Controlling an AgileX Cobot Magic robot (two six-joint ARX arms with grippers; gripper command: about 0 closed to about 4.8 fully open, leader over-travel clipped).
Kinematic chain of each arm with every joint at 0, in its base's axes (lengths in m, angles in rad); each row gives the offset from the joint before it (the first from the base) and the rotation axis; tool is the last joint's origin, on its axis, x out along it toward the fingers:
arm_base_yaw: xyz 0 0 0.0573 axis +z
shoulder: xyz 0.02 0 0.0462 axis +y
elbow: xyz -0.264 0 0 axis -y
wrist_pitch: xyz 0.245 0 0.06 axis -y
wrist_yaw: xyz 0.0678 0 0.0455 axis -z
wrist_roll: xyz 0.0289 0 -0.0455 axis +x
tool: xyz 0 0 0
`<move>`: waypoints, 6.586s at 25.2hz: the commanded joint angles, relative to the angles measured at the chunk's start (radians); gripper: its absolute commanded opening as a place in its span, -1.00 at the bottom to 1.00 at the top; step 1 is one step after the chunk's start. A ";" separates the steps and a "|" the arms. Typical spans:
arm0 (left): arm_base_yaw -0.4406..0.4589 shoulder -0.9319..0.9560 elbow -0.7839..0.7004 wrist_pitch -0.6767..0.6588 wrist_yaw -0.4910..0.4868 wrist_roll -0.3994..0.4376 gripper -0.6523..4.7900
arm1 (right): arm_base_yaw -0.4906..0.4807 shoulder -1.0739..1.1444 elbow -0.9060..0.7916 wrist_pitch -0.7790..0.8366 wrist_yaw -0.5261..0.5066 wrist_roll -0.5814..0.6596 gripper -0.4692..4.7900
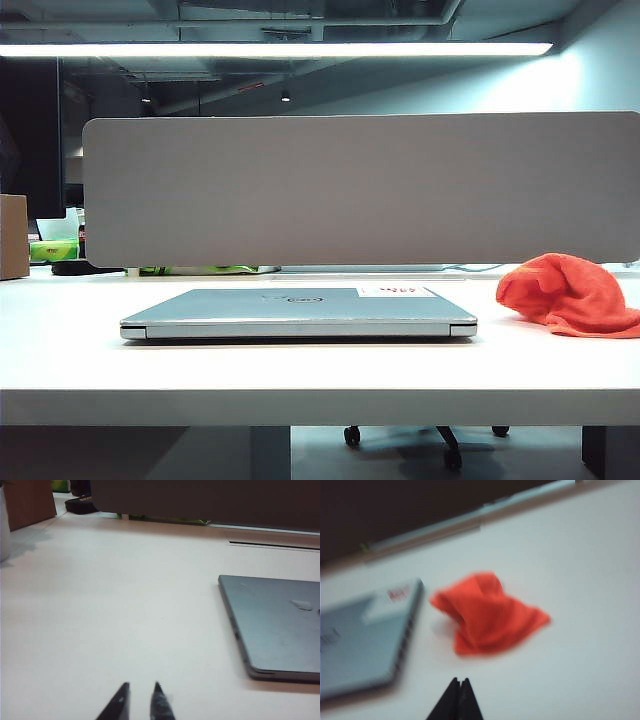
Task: Pick up the rag and use it to wipe the water off the lid of the laptop on the table.
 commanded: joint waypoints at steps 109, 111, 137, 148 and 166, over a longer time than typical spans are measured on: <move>-0.001 0.693 0.462 0.004 0.800 -0.153 -0.55 | 0.203 1.643 1.956 -0.887 0.058 -0.405 -0.86; -0.001 0.679 0.462 -0.001 0.793 -0.138 -0.55 | 0.210 1.574 1.889 -0.768 0.059 -0.405 -0.86; 0.008 0.000 0.189 -0.085 0.089 -0.012 -0.55 | 0.233 0.609 0.859 0.025 0.162 -0.126 -0.86; 0.012 0.000 0.019 0.089 0.056 -0.056 -0.55 | 0.233 0.386 0.859 -0.325 0.206 -0.127 -0.86; 0.012 -0.001 -0.071 0.086 0.031 -0.030 -0.55 | 0.233 0.071 0.859 -0.842 0.169 -0.126 -0.85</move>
